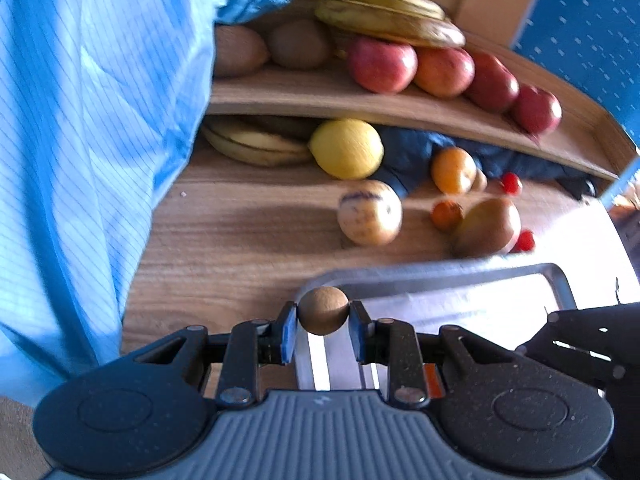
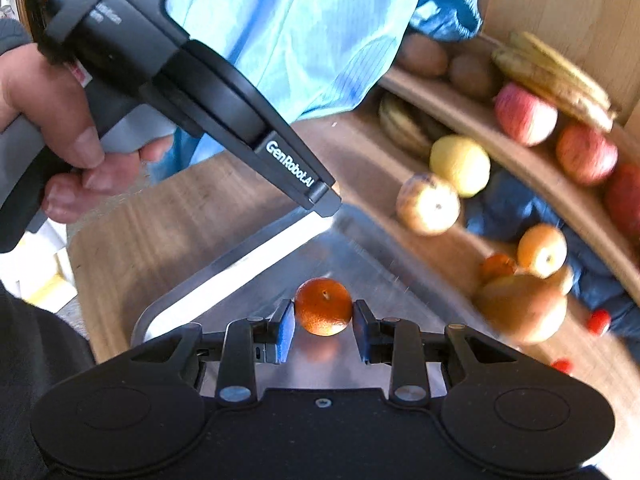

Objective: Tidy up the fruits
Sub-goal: 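Carry the kiwi and orange onto the tray and open both tools, then reach the left tool toward the striped melon-pear while the right tool reaches toward the pear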

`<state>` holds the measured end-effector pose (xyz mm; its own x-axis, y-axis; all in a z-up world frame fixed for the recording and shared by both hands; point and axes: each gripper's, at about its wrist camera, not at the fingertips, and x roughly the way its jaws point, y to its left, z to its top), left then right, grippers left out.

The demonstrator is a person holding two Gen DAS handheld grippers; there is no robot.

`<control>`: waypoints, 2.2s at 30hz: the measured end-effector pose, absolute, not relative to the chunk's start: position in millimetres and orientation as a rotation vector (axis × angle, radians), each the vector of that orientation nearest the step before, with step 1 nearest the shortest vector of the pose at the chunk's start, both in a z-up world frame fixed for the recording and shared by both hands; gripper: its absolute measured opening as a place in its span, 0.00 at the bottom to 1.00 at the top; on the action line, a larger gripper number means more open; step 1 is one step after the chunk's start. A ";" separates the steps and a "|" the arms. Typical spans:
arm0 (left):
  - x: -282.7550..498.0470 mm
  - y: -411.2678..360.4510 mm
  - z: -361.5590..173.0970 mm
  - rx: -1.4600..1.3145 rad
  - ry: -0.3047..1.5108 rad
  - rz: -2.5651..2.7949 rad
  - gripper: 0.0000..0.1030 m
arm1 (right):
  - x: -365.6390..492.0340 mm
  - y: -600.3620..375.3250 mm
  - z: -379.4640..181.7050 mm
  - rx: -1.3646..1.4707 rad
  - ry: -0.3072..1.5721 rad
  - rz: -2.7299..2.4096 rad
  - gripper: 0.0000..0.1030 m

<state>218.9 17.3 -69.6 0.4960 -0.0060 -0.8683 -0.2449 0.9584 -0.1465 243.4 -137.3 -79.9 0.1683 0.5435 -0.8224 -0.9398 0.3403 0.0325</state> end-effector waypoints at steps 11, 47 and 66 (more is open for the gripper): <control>190.7 -5.8 -79.1 -0.254 1.127 0.010 0.29 | 226.6 -148.1 -89.7 -0.525 0.977 1.152 0.32; 164.0 -32.5 -73.5 -0.058 1.225 -0.197 0.59 | 221.5 -197.6 -88.1 -0.418 1.160 1.098 0.64; 149.6 -21.3 -63.5 0.034 1.301 -0.217 0.99 | 227.2 -228.2 -74.7 -0.602 1.167 0.873 0.99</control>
<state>149.6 -21.3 -63.5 0.2490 -0.1406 -0.9583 0.1785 0.9791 -0.0973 227.2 -228.2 -74.7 0.1405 0.2695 -0.9527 -0.8381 0.5447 0.0305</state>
